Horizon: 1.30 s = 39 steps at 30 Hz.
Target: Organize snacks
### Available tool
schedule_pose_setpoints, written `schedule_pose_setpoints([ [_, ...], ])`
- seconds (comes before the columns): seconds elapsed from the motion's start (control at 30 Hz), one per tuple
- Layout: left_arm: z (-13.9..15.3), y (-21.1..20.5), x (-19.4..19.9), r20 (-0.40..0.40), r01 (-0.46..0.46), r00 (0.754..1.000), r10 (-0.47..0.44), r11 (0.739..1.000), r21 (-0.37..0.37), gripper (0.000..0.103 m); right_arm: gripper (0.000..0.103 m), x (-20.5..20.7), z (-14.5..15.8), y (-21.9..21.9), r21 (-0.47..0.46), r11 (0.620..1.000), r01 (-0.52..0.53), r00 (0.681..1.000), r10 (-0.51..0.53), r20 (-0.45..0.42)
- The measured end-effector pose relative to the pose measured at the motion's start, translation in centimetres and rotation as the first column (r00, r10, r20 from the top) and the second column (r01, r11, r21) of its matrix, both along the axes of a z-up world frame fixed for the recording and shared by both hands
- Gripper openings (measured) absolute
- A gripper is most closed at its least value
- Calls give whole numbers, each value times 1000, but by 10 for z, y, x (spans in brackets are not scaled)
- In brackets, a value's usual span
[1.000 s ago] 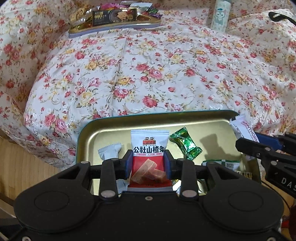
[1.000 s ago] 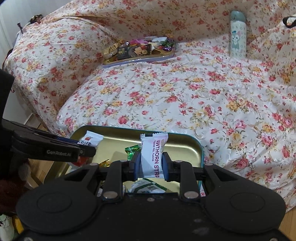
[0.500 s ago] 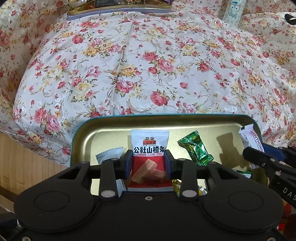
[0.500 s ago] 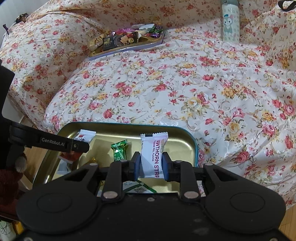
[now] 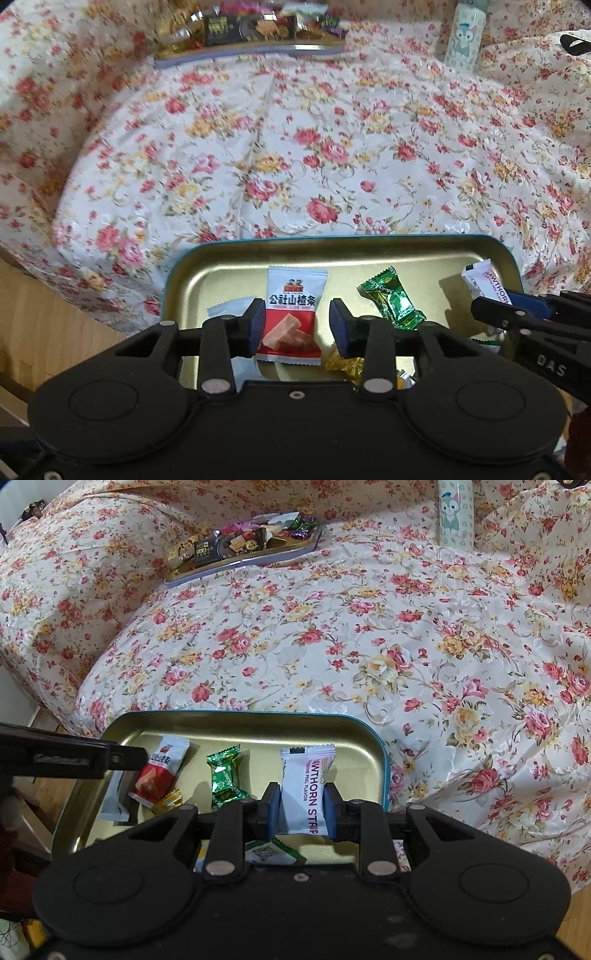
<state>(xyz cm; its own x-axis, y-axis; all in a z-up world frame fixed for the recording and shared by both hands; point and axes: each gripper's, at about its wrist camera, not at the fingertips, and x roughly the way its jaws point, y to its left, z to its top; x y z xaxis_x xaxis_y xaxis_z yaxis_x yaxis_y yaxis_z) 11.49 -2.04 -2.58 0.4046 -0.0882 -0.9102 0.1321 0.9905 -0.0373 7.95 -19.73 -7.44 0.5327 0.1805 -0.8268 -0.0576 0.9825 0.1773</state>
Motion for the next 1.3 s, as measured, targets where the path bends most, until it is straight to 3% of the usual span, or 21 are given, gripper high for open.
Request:
schedule_pose_setpoints([
  [0.5,11,-7,-52,179,-78,982,66,995,62,49,28,-8,-2,8,-62,998,-11,999,15,52],
  [0.73,12,-10,-68,207,-67,977,53,996,65,50,31,-24,14,13,-73,997,-3,993,12,119],
  [0.87,17,-9,-74,219,-82,973,71,996,42,50,44,-45,34,19,-95,995,2,983,16,184],
  [0.97,21,-7,-79,224,-90,971,83,996,21,50,48,-62,49,22,-110,994,14,975,11,221],
  [1.07,26,-5,-84,244,-99,966,91,995,18,57,55,-78,60,22,-113,993,29,970,0,245],
  [1.3,31,-3,-95,252,-110,962,106,994,1,57,59,-104,65,23,-108,992,62,967,-33,252],
])
